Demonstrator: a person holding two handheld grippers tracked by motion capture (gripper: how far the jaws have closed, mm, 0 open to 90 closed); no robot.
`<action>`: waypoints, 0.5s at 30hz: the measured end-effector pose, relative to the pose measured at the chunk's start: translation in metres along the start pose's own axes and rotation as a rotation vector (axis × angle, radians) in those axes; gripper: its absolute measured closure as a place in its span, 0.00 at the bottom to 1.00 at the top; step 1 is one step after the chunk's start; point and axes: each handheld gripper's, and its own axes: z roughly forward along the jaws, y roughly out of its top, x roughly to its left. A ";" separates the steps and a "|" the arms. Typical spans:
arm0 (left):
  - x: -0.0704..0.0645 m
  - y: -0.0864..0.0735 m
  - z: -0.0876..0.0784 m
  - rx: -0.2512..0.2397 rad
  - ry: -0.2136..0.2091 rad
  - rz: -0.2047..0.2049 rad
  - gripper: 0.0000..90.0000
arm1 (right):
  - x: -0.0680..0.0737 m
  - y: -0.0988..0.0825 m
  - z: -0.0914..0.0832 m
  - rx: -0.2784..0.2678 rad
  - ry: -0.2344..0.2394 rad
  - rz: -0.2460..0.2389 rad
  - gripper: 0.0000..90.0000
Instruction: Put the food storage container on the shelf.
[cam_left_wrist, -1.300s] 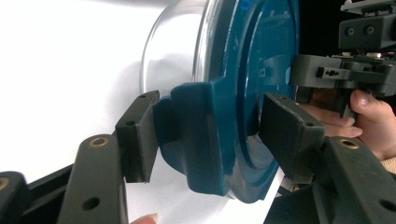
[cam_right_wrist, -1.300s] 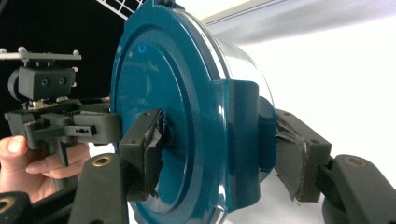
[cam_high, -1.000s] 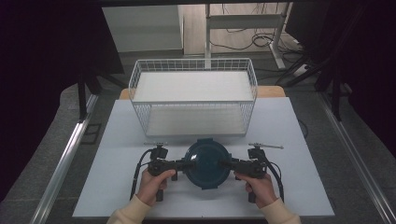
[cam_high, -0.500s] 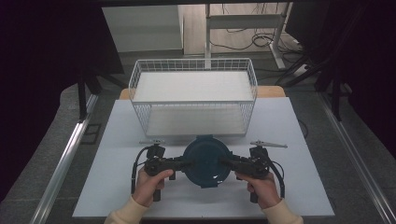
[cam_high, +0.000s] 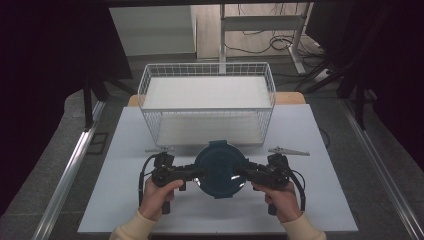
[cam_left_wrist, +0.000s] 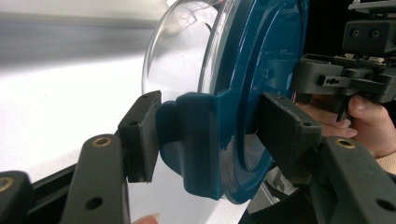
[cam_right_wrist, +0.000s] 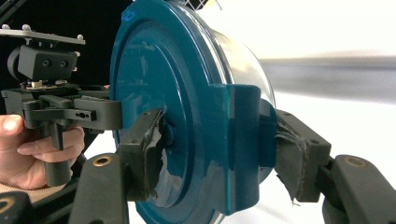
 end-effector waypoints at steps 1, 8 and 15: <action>0.000 0.001 -0.001 -0.004 0.002 0.002 0.46 | 0.001 0.001 0.000 -0.001 0.000 -0.002 0.43; -0.002 0.012 -0.007 -0.016 0.015 0.021 0.46 | 0.005 0.012 0.003 0.006 0.012 -0.026 0.43; -0.002 0.021 -0.009 -0.015 0.014 0.029 0.46 | 0.005 0.021 0.006 0.005 0.011 -0.037 0.43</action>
